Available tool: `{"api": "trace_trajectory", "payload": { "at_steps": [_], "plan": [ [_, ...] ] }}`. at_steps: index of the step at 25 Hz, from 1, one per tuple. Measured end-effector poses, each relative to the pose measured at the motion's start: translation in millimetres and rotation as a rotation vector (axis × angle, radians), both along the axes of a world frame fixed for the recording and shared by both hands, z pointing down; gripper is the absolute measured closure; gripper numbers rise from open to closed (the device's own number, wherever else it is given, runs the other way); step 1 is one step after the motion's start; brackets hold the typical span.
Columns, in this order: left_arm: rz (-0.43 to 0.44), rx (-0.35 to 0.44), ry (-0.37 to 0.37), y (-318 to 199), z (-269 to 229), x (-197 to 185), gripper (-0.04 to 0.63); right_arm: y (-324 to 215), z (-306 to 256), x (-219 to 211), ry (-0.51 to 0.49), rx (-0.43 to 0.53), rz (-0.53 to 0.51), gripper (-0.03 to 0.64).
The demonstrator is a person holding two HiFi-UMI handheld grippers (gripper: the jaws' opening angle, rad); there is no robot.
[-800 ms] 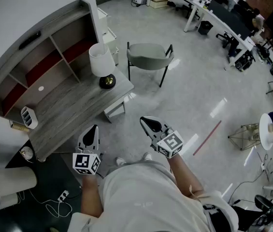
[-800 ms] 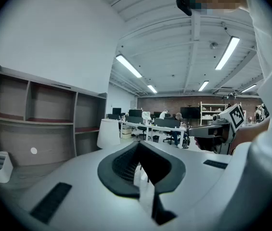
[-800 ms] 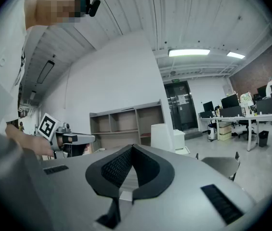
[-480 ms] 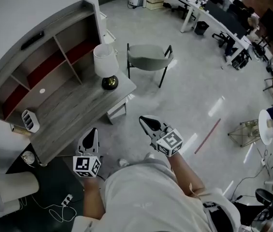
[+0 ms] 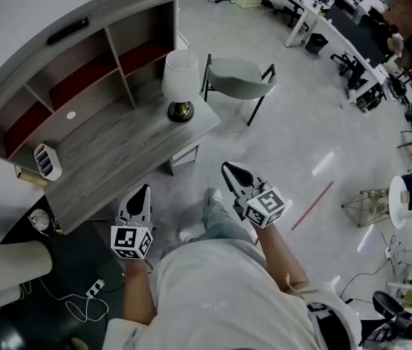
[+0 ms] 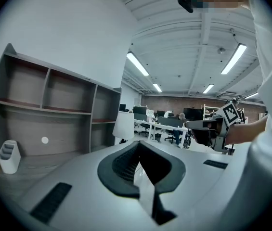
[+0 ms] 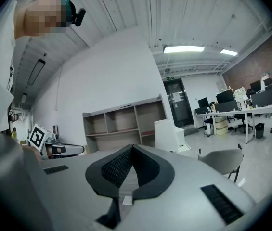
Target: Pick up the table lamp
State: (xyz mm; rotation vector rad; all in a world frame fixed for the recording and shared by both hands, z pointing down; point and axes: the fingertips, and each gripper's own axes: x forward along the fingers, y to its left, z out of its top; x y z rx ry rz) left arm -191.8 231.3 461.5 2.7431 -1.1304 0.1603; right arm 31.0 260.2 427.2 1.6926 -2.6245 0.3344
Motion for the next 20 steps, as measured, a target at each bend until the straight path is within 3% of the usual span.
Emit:
{"api": "trace_trajectory", "payload": {
  "at_steps": [8, 20],
  "plan": [
    [-0.048, -0.031, -0.035, -55, 22, -5, 0.580, -69, 24, 2, 0.001, -0.023, -0.038, 0.589],
    [-0.145, -0.067, -0.065, -183, 24, 54, 0.580, -225, 17, 55, 0.008, -0.026, -0.168, 0.589]
  ]
}}
